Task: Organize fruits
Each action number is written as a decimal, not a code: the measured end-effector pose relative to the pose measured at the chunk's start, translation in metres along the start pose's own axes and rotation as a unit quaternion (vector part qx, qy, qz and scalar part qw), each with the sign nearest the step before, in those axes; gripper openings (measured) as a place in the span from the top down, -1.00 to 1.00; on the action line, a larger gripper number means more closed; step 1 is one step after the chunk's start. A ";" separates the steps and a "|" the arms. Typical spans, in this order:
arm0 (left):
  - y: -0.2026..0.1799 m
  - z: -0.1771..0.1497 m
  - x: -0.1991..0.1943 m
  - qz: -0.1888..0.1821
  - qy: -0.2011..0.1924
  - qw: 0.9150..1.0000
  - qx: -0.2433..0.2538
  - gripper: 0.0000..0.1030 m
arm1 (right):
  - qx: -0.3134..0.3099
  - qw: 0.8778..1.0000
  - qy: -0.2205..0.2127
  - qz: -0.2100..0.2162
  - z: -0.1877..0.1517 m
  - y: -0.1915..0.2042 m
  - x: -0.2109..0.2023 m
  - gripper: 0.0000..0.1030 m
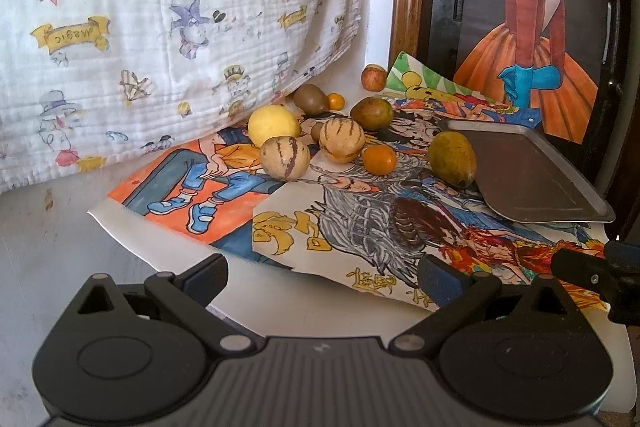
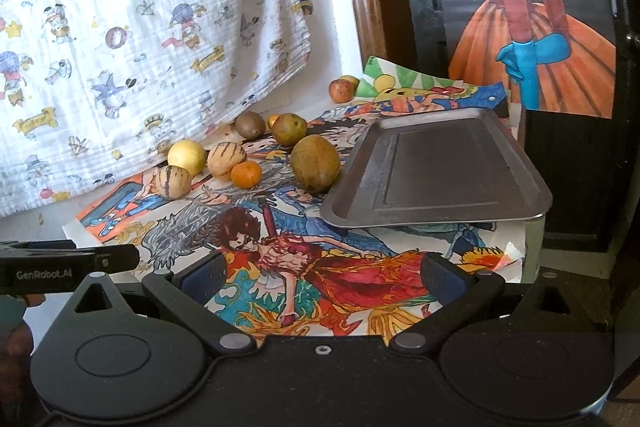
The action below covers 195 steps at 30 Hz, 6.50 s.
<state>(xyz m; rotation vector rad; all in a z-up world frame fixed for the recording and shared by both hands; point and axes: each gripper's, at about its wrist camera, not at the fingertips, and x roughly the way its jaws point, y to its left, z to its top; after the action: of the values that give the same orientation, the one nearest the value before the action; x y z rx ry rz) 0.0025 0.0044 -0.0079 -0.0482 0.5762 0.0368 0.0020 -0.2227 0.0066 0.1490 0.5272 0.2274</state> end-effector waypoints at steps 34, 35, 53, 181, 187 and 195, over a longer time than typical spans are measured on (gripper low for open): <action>0.041 0.064 0.087 0.024 0.039 0.999 -0.014 -0.99 | -0.181 0.970 0.101 0.125 0.106 0.009 0.103 -0.99; 0.041 0.067 0.092 0.023 0.040 0.999 -0.014 -0.99 | -0.187 0.969 0.103 0.125 0.107 0.009 0.109 -0.99; 0.043 0.080 0.138 0.004 0.053 0.999 0.007 -0.99 | -0.201 0.962 0.135 0.129 0.108 0.002 0.189 -0.94; -0.091 0.127 0.104 -0.098 -0.029 0.995 0.001 -0.99 | -0.034 0.997 -0.019 0.060 0.154 -0.135 0.086 -0.97; -0.073 0.111 0.067 -0.088 -0.026 0.996 -0.005 -0.99 | -0.038 0.997 -0.013 0.069 0.138 -0.105 0.043 -0.99; -0.052 0.091 0.038 -0.084 -0.002 0.996 0.002 -0.99 | -0.036 0.996 0.023 0.074 0.111 -0.072 0.010 -0.99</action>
<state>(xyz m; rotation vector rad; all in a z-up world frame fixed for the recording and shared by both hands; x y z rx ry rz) 0.0859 -0.0420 0.0492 -0.0928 0.5658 -0.1285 0.0799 -0.2989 0.0825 0.1121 0.5532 0.3948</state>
